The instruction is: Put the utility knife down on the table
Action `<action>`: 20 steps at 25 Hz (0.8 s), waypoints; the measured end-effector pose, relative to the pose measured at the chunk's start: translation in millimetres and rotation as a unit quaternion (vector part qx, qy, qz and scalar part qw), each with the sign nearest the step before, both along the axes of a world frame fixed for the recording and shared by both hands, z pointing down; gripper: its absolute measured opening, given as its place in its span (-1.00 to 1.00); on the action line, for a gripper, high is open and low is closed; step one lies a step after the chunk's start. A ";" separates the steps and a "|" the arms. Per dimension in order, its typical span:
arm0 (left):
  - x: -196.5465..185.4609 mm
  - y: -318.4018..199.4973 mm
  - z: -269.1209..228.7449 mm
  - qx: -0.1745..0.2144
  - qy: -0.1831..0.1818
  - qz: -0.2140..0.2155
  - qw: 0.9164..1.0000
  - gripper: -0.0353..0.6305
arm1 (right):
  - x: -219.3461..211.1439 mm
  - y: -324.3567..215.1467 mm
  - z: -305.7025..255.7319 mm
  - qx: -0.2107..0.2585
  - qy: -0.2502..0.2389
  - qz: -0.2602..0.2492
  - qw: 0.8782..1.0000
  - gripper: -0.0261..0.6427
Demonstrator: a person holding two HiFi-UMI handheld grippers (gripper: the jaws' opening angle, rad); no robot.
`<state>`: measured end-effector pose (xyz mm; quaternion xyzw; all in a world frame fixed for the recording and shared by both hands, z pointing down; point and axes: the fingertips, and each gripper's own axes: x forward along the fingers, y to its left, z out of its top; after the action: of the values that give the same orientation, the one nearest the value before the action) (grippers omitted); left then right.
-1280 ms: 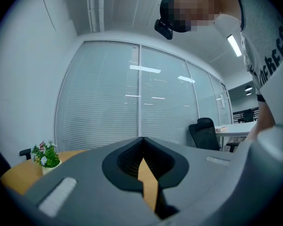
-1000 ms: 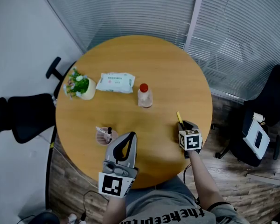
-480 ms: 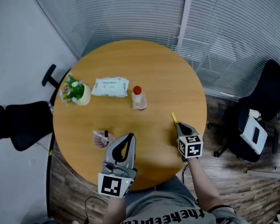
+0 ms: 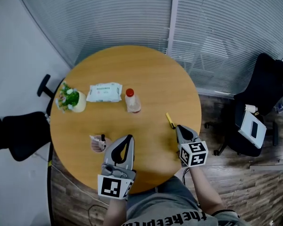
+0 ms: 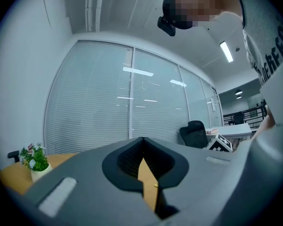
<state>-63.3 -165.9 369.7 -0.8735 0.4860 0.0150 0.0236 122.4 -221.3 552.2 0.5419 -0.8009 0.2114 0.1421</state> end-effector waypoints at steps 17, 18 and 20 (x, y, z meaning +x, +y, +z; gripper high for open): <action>8.8 18.8 -7.8 0.006 0.002 0.030 1.000 -0.86 | 2.7 45.7 -77.4 0.101 0.004 0.007 0.995 -0.92; 9.1 20.0 -8.2 0.007 0.002 0.032 0.999 -0.86 | 2.8 48.6 -81.6 0.106 0.004 0.008 0.994 -0.92; 9.5 22.3 -9.6 0.009 0.003 0.034 0.999 -0.86 | 3.1 54.4 -89.6 0.117 0.007 0.011 0.993 -0.92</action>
<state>-53.7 -143.5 360.2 -0.8894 0.4555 0.0234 0.0296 125.6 -167.0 462.6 0.5654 -0.8128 0.1144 0.0810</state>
